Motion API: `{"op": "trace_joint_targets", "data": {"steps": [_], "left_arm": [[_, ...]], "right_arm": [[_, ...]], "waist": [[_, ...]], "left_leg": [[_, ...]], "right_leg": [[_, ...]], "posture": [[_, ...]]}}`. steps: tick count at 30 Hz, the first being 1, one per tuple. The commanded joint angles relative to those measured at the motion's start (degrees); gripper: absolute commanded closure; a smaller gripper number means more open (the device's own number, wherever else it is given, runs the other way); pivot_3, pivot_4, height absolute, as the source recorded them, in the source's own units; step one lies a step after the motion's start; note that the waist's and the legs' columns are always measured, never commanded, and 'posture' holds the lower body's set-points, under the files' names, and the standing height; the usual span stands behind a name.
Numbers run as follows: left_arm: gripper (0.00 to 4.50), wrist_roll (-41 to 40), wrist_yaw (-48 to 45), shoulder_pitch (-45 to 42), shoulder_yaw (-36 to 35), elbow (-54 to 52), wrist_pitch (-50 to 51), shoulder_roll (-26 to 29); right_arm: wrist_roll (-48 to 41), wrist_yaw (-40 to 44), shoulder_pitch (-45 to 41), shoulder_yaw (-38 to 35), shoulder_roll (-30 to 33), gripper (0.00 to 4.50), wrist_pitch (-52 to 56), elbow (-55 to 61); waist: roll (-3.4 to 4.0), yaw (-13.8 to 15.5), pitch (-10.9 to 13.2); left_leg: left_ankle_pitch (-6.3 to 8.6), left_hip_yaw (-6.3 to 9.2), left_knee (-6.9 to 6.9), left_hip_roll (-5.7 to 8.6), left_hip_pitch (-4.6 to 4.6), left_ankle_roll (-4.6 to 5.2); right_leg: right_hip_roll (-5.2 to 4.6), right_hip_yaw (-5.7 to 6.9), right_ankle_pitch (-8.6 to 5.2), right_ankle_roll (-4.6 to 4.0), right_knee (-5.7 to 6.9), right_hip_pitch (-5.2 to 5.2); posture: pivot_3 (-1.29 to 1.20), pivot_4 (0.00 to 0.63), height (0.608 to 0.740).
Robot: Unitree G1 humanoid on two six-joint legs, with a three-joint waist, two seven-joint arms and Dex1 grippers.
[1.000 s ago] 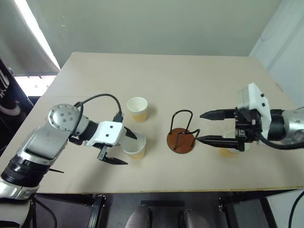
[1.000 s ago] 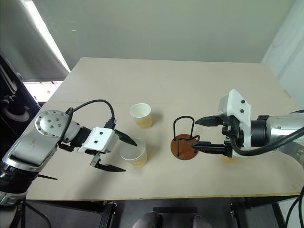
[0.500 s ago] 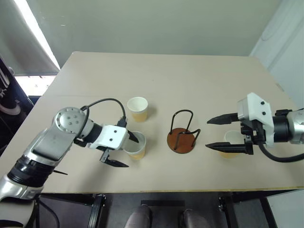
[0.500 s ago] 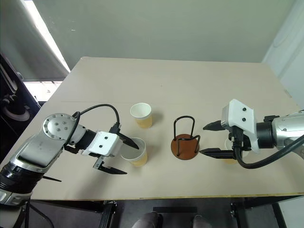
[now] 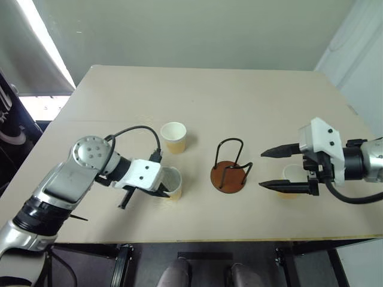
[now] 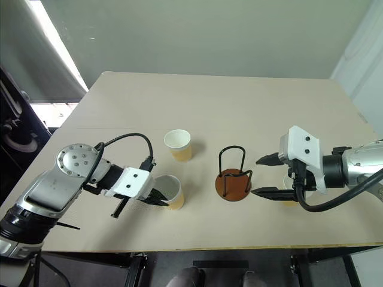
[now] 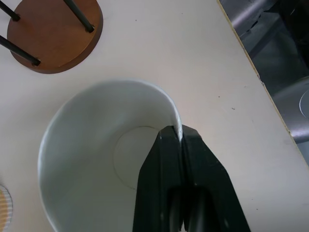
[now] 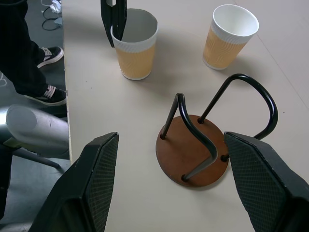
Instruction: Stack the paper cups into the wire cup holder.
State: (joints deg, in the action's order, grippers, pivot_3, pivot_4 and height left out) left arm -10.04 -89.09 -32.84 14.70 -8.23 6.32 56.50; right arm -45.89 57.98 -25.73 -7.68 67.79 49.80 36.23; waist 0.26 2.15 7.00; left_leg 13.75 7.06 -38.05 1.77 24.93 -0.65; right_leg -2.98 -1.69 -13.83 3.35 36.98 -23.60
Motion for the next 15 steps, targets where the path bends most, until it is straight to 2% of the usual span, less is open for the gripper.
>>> {"op": "trace_joint_targets", "data": {"steps": [1, 6, 11, 15], "left_arm": [[4.47, -1.88, -1.87, -1.49, -1.14, -0.52, 0.78, 0.38], [4.47, -5.29, -3.38, -4.16, -2.04, -0.49, 3.68, 0.93], [4.47, -8.69, -3.40, -15.22, -2.30, 4.60, 6.51, -1.06], [4.47, -16.46, -3.41, -24.29, -1.70, 5.02, 12.49, -3.20]], "right_arm": [[-0.34, 0.40, 0.12, -2.05, 0.35, 0.97, -0.47, -0.26], [-0.28, 1.06, 0.41, -2.88, 0.85, 0.97, -0.68, -1.83], [3.02, 2.76, 0.89, -3.17, 2.60, 0.97, -2.64, -6.12], [1.91, 3.34, 0.94, -4.49, 2.28, 0.97, -2.07, -8.46]], "waist": [[0.00, 0.00, 0.00], [0.00, 0.02, 0.00], [-0.01, 0.36, -0.01], [-0.01, 0.39, 0.00]], "left_leg": [[0.00, 0.00, 0.00, 0.00, 0.00, 0.00], [-0.01, 0.00, -0.02, 0.00, 0.00, 0.01], [-0.03, 0.00, -0.10, 0.00, 0.02, 0.04], [-0.03, -0.03, -0.14, 0.03, 0.06, 0.08]], "right_leg": [[0.00, 0.00, 0.00, 0.00, 0.00, 0.00], [0.00, 0.00, 0.01, 0.01, 0.01, 0.00], [-0.01, 0.03, 0.03, 0.05, 0.04, 0.03], [-0.04, 0.02, 0.06, 0.11, 0.02, 0.06]], "posture": [[0.00, 0.150, 0.740], [0.00, 0.150, 0.740], [0.00, 0.150, 0.740], [0.00, 0.150, 0.740]]}}
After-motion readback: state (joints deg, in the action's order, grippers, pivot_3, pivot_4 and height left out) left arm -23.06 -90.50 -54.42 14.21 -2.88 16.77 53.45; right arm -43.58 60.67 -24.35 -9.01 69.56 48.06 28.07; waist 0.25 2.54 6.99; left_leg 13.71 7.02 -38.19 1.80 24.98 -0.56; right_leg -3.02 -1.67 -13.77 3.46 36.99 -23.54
